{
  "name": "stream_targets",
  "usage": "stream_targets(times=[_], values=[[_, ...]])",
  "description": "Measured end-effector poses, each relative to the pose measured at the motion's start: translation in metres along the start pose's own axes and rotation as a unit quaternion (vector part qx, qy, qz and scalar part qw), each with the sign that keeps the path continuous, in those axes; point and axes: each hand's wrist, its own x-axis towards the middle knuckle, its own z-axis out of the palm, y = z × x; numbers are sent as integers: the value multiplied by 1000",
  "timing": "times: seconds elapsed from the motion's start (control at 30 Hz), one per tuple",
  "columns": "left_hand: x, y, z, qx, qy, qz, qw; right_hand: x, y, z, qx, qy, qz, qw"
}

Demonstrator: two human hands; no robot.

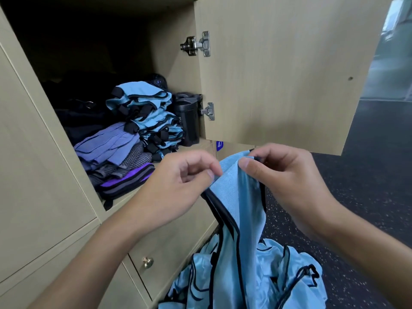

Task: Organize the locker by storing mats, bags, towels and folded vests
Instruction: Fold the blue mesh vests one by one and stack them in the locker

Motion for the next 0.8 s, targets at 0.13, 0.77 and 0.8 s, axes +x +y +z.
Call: stream_targets(times=[0.13,0.77,0.8], values=[[-4,5,5,23,-51,-29,998,0,-2,0,-6,8,-2,1000],[5,11,11,-145,115,-20,983,8,-11,-11,-42,-1,-53,998],[4,11,13,-139,98,-33,985,7,-11,-11,-45,5,-59,997]])
